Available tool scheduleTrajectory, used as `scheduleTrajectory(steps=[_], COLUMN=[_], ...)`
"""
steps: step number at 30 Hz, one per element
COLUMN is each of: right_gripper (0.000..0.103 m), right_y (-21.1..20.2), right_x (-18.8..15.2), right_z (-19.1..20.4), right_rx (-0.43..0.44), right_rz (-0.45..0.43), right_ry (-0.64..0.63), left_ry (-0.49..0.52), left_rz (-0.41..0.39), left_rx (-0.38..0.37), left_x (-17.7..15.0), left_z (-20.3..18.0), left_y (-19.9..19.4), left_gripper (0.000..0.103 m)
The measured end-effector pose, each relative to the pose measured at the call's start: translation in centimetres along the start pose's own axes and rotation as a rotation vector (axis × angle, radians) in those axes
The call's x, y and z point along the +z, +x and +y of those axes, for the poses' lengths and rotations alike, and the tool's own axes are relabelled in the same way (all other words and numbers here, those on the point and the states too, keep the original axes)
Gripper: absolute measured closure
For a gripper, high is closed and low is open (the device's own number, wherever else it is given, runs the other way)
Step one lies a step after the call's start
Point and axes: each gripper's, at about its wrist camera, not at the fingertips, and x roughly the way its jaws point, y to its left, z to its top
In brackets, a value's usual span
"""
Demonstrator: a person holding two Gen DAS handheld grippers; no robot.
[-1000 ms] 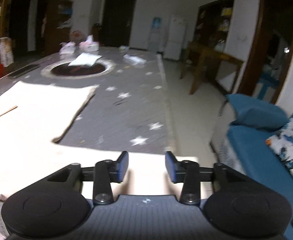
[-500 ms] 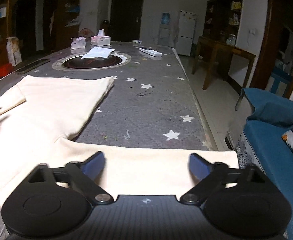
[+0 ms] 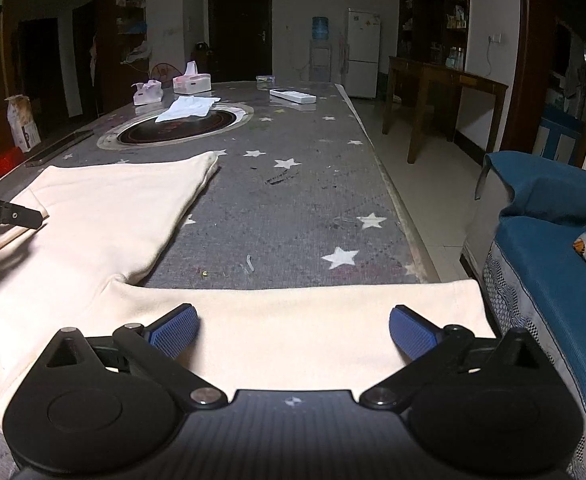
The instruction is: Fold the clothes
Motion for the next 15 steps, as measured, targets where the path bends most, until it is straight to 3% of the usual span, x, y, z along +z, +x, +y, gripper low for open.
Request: scheduleTrajectory(steps=[3,7,10,15], right_gripper=[0.0,0.0,0.0,0.0], right_y=[0.1,0.1,0.1,0.0], right_x=[0.0,0.0,-0.1,-0.1], right_z=[0.0,0.0,0.1,0.0], right_rx=[0.001,0.001,0.0,0.0], right_rz=[0.0,-0.001,-0.001,-0.001], right_ry=[0.004,0.004,0.006,0.007], left_ry=[0.024,0.029,0.008,-0.074], left_rz=[-0.008,-0.019,-0.02,-0.054], left_rx=[0.023,0.043,0.032,0.007], left_x=[-0.1,-0.1,0.1,0.6], left_z=[-0.5,-0.4,0.2,2.0], left_y=[0.1,0.2,0.0,-1.2], left_gripper=[0.063,0.079,0.09,0.096])
